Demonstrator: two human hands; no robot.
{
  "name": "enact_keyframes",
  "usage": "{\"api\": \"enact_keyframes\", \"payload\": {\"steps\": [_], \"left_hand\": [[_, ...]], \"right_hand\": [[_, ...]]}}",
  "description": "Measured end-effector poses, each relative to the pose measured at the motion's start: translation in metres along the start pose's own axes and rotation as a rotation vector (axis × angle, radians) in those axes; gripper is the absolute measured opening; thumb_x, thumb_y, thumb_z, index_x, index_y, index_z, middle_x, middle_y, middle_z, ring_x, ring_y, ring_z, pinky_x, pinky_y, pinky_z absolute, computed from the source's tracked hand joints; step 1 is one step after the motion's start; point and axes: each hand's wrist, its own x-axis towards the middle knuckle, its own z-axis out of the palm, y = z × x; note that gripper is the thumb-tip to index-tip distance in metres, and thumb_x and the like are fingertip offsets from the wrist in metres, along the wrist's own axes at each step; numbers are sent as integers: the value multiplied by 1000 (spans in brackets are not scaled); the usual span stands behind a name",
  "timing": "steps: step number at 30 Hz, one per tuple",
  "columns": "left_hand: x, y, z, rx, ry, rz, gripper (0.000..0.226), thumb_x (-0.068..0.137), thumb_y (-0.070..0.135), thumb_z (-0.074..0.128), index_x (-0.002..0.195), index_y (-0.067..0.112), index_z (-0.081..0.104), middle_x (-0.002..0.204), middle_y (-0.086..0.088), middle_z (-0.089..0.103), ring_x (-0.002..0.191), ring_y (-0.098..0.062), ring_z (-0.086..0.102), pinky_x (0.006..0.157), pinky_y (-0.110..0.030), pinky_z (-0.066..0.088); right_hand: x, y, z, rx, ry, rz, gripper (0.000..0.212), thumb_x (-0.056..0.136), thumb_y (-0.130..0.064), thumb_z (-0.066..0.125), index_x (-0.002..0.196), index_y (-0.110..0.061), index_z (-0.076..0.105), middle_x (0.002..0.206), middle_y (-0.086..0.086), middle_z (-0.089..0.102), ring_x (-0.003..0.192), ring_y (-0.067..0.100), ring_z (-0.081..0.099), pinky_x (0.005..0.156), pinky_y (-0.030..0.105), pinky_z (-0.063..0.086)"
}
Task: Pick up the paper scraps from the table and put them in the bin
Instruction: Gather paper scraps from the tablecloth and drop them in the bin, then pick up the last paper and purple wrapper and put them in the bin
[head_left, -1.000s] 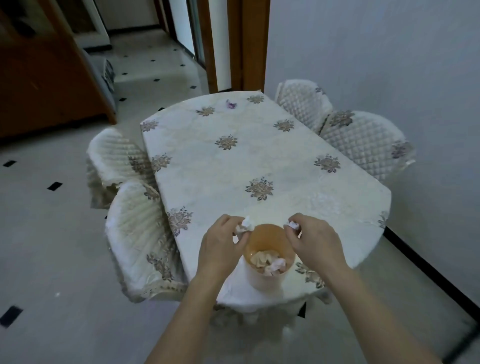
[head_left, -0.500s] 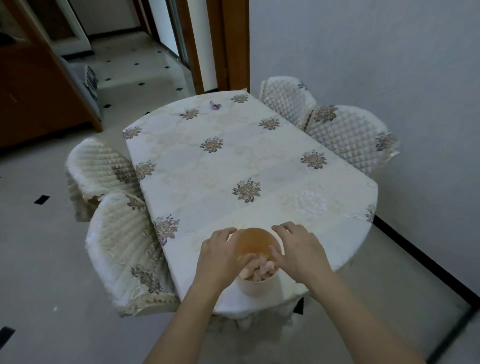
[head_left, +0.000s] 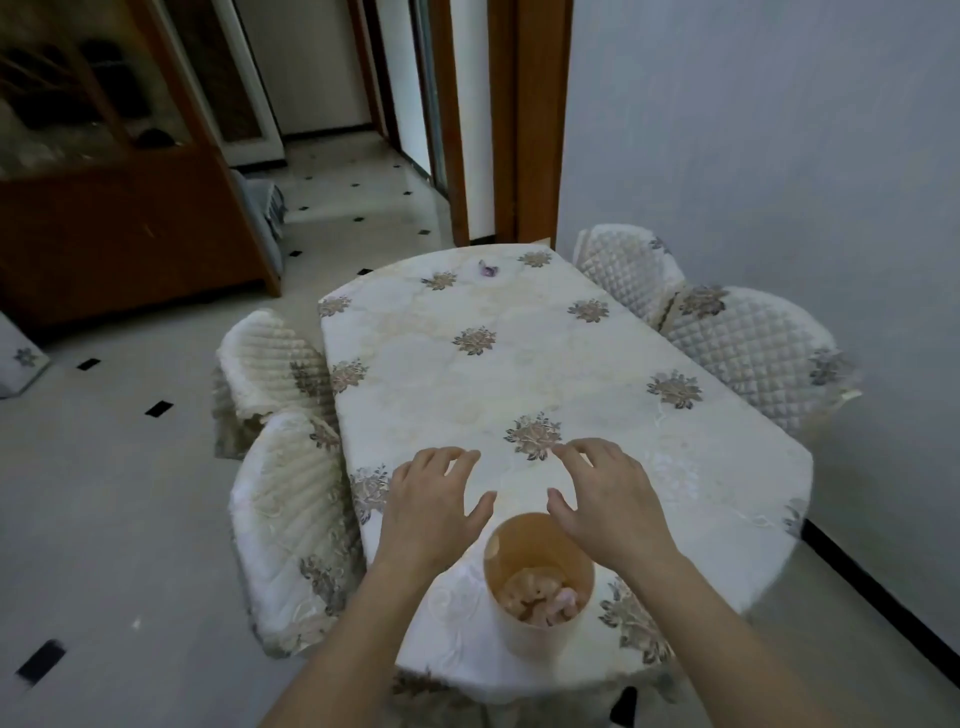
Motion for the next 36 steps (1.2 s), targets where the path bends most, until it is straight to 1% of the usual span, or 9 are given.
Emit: {"api": "enact_keyframes", "payload": {"steps": [5,9,13,18,20,24,29,33,36], "left_hand": [[-22,-33,-36,71,83,-168,51,82,56,48,118,24,65,113,5,68,107,-20,61,83,-40,50],[-60,-68,-72,141,110,-334,49,82,54,49,118,24,65,114,5,67,107,-21,60,86,-40,48],[-106,-99,-105,242,152,-493,49,82,55,49,117,25,65,111,5,67,103,-21,60,83,-39,49],[-154,-124,-136,297,187,-635,53,83,57,44,119,23,64,115,5,67,106,-21,60,87,-40,48],[-170,-133,-144,317,201,-674,53,82,57,45,119,24,64,115,5,66,106,-20,60,85,-40,48],[-199,-155,-154,361,197,-734,54,82,57,45,121,23,63,115,5,66,107,-19,59,84,-37,47],[-216,-196,-156,346,168,-785,56,83,58,41,124,24,61,119,5,64,110,-19,56,86,-37,45],[-223,-253,-152,328,164,-789,55,84,57,42,124,23,60,119,4,64,110,-20,55,87,-39,46],[-226,-311,-154,321,185,-791,57,83,57,42,122,21,62,116,1,66,109,-23,57,85,-40,48]], "right_hand": [[29,-44,3,67,-14,-176,44,79,-38,61,120,-20,61,115,2,64,113,25,57,90,43,49],[43,-91,14,111,-39,-354,44,79,-34,68,119,-18,63,113,4,66,107,25,60,83,41,53],[49,-142,28,172,-66,-522,45,80,-36,65,122,-20,61,115,2,64,109,25,58,85,41,51],[44,-205,40,272,-79,-654,44,76,-33,66,117,-17,63,110,5,65,104,28,60,83,42,51],[40,-227,44,302,-87,-701,45,76,-33,67,118,-17,63,110,5,65,105,28,60,83,42,52],[37,-266,57,343,-99,-776,44,79,-33,66,119,-16,62,109,5,65,105,28,60,82,43,52],[40,-312,83,369,-100,-812,43,79,-29,65,119,-14,62,110,8,64,104,28,59,83,44,52],[53,-358,110,347,-135,-819,43,80,-32,62,119,-13,62,111,9,64,104,28,59,83,43,51],[70,-402,136,336,-139,-796,43,79,-31,63,118,-13,63,110,7,65,103,29,59,81,42,50]]}}
